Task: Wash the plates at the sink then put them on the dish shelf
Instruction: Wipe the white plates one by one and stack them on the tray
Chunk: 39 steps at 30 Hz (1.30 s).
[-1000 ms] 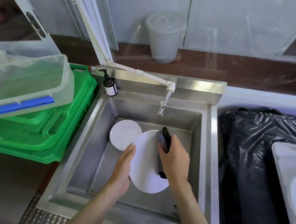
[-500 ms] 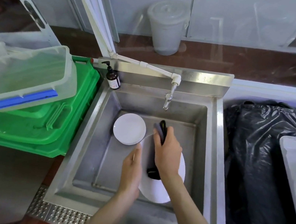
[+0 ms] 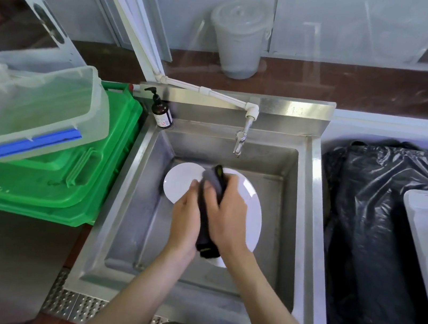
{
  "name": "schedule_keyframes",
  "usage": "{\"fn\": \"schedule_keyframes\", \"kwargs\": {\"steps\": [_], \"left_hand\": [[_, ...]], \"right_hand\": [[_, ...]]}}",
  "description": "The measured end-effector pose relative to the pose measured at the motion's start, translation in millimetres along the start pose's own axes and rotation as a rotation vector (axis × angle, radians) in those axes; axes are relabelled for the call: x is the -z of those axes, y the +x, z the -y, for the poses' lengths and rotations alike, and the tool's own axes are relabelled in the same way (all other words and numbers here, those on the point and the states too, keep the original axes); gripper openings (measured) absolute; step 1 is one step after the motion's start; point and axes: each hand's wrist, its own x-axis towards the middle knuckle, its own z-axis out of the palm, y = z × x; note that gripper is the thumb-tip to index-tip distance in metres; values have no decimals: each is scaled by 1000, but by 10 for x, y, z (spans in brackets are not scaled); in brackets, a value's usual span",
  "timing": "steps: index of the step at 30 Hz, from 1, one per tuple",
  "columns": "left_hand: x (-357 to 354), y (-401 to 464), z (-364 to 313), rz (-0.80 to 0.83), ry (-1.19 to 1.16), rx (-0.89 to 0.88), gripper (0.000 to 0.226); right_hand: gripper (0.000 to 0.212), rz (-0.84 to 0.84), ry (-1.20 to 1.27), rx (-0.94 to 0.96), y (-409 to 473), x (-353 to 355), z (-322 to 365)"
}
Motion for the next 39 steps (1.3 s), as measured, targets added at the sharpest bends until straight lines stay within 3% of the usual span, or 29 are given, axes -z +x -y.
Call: {"fn": "schedule_keyframes", "kwargs": {"steps": [3,5,8,10,14,17,19,21,28,34,39], "left_hand": [[18,49,-32,3,-124,54,48],[0,37,-3,29,-94,69,49],[-55,-58,-10,-63,20,-17,38],[-75,-72,-44,-54,31,-10,34],[45,99,-71,-142,43,-60,37],[142,161,-65,-160,48,-48,42],[161,130,-77,-143,65,-8,39],[143,80,-106,-132,88,4,37],[0,46,-207,-151,103,-54,38],[-11,-65,-141,-103,116,-31,49],[-180,-198,-81,-73,285,-194,48]], "right_hand": [[14,139,-54,88,-92,-56,16],[19,108,-112,63,26,-37,-2],[22,-52,-94,-63,177,14,-58],[21,-13,-114,-55,149,43,-108],[28,248,-310,131,-112,135,-301],[29,172,-567,95,-115,280,-576],[28,61,-533,-53,-38,371,-686],[27,-2,-468,-78,-31,359,-696],[27,94,-355,21,-465,68,-409],[24,-55,-389,-185,-76,469,-720],[21,-171,-218,-184,261,492,-503]]}}
